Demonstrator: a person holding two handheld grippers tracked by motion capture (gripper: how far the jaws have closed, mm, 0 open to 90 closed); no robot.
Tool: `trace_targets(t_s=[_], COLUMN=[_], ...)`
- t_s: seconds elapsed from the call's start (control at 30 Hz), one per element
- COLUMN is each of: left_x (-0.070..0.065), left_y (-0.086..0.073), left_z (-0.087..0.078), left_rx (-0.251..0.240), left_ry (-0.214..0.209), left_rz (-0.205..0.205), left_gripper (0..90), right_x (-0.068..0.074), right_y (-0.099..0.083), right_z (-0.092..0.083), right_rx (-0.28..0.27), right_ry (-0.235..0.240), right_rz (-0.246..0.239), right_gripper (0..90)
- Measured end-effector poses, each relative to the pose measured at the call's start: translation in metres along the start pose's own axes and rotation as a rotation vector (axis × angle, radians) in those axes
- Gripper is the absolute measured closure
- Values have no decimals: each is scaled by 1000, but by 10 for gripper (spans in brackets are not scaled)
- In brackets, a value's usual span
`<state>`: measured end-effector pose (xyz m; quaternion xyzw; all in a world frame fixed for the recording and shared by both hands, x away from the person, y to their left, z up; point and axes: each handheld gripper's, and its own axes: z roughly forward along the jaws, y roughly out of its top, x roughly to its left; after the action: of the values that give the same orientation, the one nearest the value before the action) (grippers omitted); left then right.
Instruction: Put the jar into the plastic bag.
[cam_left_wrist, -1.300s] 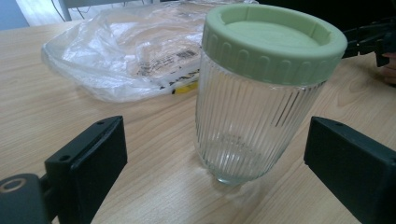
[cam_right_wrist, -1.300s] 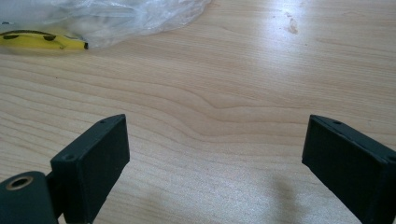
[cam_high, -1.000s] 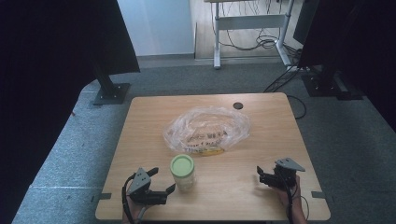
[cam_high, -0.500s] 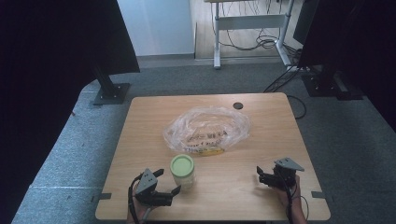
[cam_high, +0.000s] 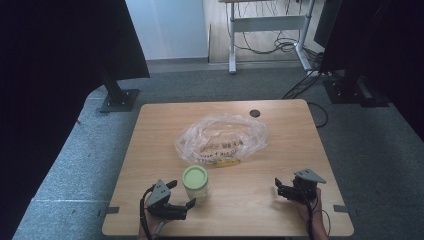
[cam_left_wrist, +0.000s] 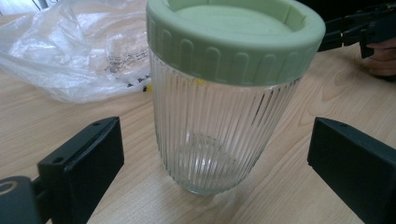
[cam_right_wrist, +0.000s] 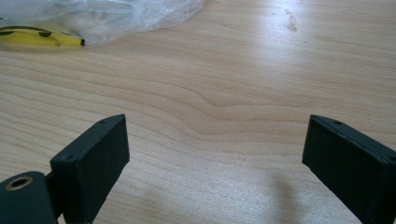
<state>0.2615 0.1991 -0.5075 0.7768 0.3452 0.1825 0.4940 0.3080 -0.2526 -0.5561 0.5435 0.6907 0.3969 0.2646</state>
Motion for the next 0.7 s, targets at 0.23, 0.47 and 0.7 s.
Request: trace_targets(t_s=[0.23,0.47,0.7], left_x=[-2,-4,-1], left_y=[1,2,4], left_z=[6,13,17], left_rx=[0,6,-4], left_ry=[-1,5,26], left_rz=[-4,-4,-19], left_gripper=[29,23,20], right_x=[-1,-1,-1], right_y=[0,0,0], right_z=[0,0,0], right_rx=[2,-2,-1], right_ry=[7,6,1], right_rz=[4,10,4], right_gripper=[72,72,72])
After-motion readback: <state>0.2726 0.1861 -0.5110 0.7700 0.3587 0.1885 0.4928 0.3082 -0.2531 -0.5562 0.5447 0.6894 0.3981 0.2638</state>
